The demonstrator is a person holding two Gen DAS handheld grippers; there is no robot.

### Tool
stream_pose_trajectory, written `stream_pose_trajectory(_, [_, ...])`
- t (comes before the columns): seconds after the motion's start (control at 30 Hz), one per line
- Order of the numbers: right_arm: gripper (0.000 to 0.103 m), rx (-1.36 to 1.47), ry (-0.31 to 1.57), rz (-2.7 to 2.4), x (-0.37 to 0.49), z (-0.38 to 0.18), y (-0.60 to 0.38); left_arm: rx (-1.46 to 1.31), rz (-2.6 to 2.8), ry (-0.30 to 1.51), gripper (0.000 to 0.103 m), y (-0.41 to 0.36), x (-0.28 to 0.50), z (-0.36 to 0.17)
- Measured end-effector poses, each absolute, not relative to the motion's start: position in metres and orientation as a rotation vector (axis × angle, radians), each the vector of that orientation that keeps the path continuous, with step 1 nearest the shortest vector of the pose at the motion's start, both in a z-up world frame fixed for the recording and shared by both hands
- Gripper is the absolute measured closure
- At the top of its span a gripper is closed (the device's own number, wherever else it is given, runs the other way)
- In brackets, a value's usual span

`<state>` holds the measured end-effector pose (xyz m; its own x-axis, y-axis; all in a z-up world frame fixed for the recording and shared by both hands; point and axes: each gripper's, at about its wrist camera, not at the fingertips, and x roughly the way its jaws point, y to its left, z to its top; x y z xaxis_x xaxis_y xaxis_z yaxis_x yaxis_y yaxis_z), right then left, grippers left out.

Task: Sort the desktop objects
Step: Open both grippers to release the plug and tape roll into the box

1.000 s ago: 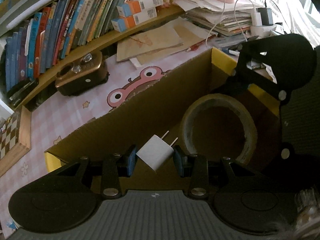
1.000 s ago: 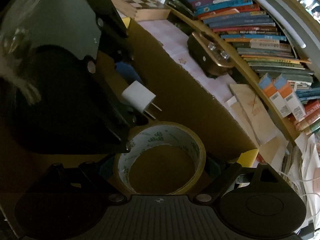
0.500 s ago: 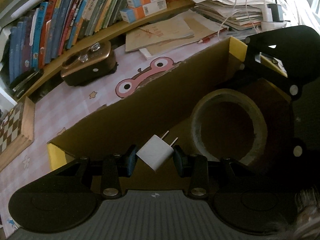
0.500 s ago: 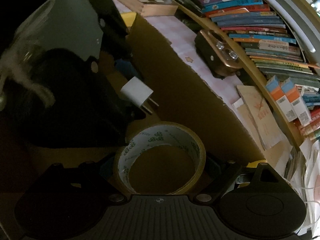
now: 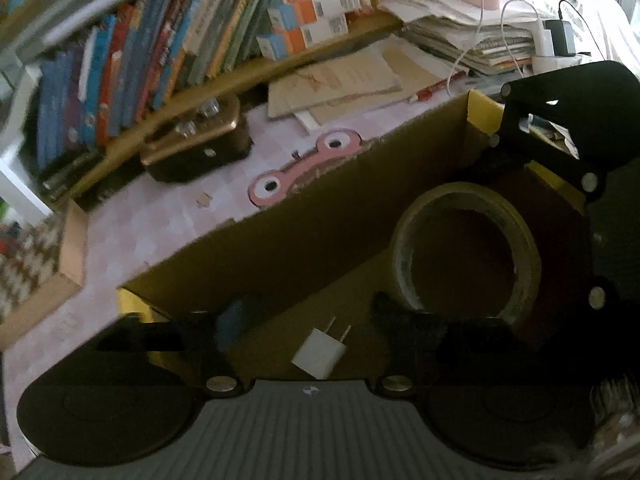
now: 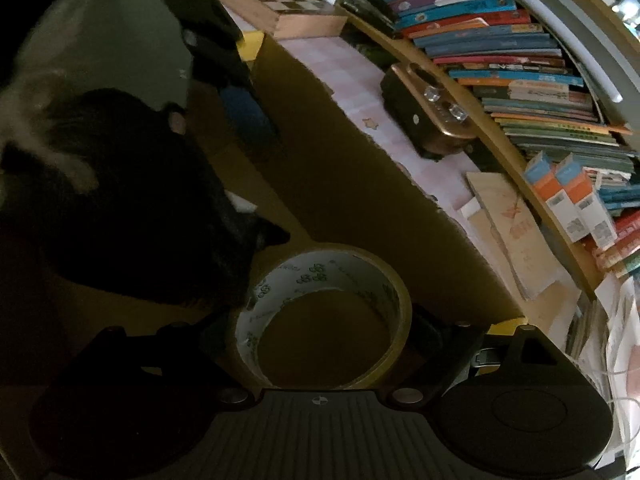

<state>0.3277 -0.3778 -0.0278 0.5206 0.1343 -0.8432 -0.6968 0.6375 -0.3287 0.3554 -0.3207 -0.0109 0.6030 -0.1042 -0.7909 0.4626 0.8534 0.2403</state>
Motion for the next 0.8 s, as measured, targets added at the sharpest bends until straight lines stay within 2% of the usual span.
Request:
stream_pose_trajectory(0.1, [0.004,-0.691,0.858,0.536,0.325,-0.022,-0.382,0.45,-0.333,0.793,0.021,-0.32,0.343,0.002])
stream_pose_trajectory(0.47, [0.004,-0.395,0.618,0.39,0.28,0.041,-0.421,0.281,-0.312,0.562,0.004,-0.283,0.282,0.076])
stream_pose_trajectory(0.8, [0.004,-0.105,0.438,0.205,0.204,0.087,-0.458,0.131,-0.286,0.427,0.0,-0.236,0.203,0.112])
